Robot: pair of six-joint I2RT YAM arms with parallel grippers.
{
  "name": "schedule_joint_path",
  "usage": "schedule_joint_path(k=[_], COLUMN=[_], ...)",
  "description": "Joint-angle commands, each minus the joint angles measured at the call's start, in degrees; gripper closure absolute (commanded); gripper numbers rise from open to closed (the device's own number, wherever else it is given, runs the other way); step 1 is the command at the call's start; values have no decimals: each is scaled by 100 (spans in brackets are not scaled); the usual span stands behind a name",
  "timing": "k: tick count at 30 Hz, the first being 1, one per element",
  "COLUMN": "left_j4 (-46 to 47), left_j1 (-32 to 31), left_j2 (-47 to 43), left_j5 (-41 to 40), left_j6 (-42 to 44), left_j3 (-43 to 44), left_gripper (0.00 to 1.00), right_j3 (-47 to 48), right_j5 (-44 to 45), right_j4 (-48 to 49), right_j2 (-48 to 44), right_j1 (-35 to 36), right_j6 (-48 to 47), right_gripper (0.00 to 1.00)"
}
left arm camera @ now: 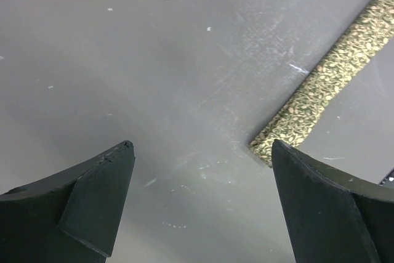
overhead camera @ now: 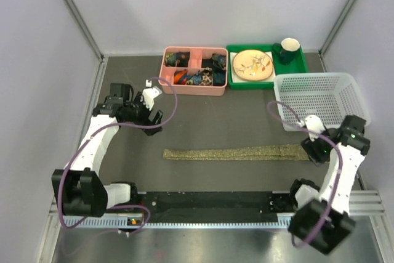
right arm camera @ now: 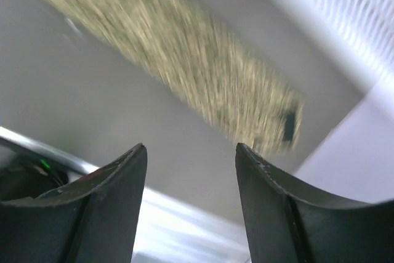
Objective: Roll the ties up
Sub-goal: Flatten out the tie at the center of the board.
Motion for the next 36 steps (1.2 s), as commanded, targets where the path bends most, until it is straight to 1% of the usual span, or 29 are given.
schedule_joint_path(k=[1,2,3,4,5,6,7,8,9,11,12,13,15,16,18,19,20,23,26,28,30,36], left_j4=[58,32,-3,-4,-4,-12,-56,-82,-144,-337,-311,-250,-39,5,23,23,23,14,40,58,75,102], left_j1=[-36,-36,-36,-36,-36,-44,-79,-140,-411,-824,-1296,-1510,-1879,-1925,-2004,-2013,-2022,-2031,-2031,-2031,-2031,-2031], left_j2=[157,174,166,157,140,96,69,52,52,69,69,52,52,78,183,227,271,377,412,412,438,395], left_j5=[472,499,516,508,516,551,613,665,605,334,-103,-290,-563,-573,-556,-564,-582,-626,-626,-617,-600,-608], left_j6=[159,185,221,230,247,421,545,694,1052,1510,1835,1960,2119,2119,2093,2084,2075,2058,2067,2067,2049,2031], left_j3=[171,189,215,224,216,189,102,40,-12,-267,-390,-661,-865,-935,-883,-796,-752,-602,-558,-575,-602,-681], left_gripper=[4,5,5,5,5,5,7,9,11,16,16,17,18,18,18,18,18,18,18,17,18,17], right_j3=[-305,-191,-42,325,503,661,915,1005,1058,1032,997,927,848,795,707,541,453,163,39,-92,-198,-409], right_j5=[18,-174,-333,-482,-701,-782,-844,-1009,-1055,-1125,-1151,-1195,-1231,-1240,-1231,-1222,-1196,-1134,-1126,-1117,-1160,-1204], right_j4=[177,299,240,204,160,108,125,151,229,545,686,1000,1406,1739,2039,2223,2530,2997,3139,3411,3700,4123], right_j2=[831,1330,1578,1798,2262,2440,2625,2748,2915,2978,3022,3048,3110,3180,3233,3224,3224,3277,3426,3461,3479,3576], right_j1=[-2174,-2460,-2785,-3215,-3393,-3508,-3587,-3745,-3772,-3834,-3860,-3878,-3896,-3896,-3904,-3904,-3904,-3904,-3904,-3904,-3904,-3878], right_j6=[-1988,-2061,-2183,-2280,-2281,-2255,-2133,-2097,-2062,-1781,-1667,-1396,-930,-501,-191,124,179,505,742,969,1111,1542], right_gripper=[43,44,45,46,49,51,57,60,64,66,69,72,76,78,80,80,80,79,78,76,71,68])
